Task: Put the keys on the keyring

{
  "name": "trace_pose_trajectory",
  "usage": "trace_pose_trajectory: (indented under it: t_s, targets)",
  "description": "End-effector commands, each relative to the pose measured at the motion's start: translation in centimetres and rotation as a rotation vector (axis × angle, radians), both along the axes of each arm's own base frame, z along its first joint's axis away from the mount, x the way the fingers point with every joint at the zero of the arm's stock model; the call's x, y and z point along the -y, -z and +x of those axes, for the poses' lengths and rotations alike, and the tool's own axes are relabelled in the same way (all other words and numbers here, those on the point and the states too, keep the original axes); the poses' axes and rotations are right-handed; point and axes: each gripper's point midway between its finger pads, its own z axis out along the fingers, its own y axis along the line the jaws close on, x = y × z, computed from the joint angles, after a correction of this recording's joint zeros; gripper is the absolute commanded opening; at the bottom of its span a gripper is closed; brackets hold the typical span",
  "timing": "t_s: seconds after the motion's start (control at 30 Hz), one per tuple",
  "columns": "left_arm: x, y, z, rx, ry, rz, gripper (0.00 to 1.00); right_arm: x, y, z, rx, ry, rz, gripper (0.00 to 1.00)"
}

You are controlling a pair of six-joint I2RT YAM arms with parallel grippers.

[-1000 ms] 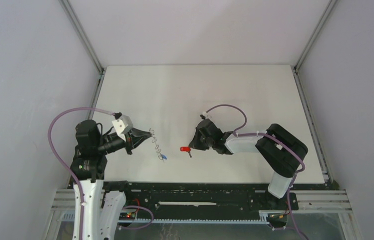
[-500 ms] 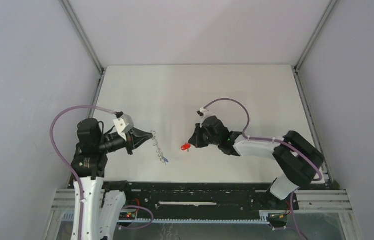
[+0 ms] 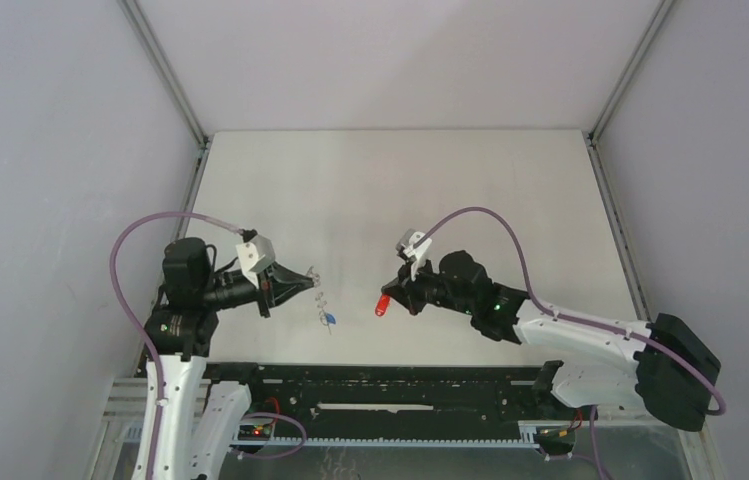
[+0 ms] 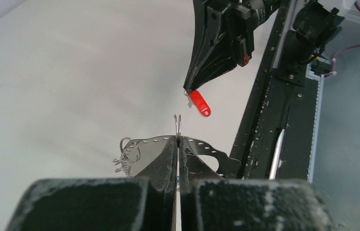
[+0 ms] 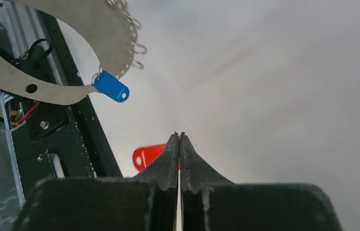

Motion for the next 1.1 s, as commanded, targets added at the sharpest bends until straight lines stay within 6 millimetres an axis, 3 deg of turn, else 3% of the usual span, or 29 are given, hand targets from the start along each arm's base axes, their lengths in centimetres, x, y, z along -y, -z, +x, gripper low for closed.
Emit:
trace_pose_trajectory:
  t_s: [0.0, 0.23, 0.47, 0.77, 0.9, 1.07]
  targets:
    - [0.8, -2.3, -1.4, 0.079, 0.071, 0.001, 0.0, 0.8, -1.4, 0.8, 0.177, -0.026, -0.058, 0.0]
    - [0.8, -2.6, -1.3, 0.097, 0.073, 0.005, 0.0, 0.8, 5.2, 1.3, -0.044, 0.038, -0.149, 0.0]
    - [0.7, -3.2, -1.3, 0.116, 0.068, 0.009, 0.0, -0.3, 8.5, 2.8, -0.079, 0.127, -0.176, 0.0]
    - [0.7, -3.0, -1.4, 0.116, 0.066, 0.011, 0.0, -1.8, 11.2, 3.6, -0.095, 0.157, -0.213, 0.09]
    - [0.7, -3.1, -1.3, 0.119, 0.064, 0.012, 0.0, -2.4, 11.4, 4.2, -0.091, 0.169, -0.22, 0.12]
    - [0.7, -2.9, -1.2, 0.117, 0.064, 0.014, 0.0, -3.0, 10.2, 4.5, -0.085, 0.163, -0.194, 0.27]
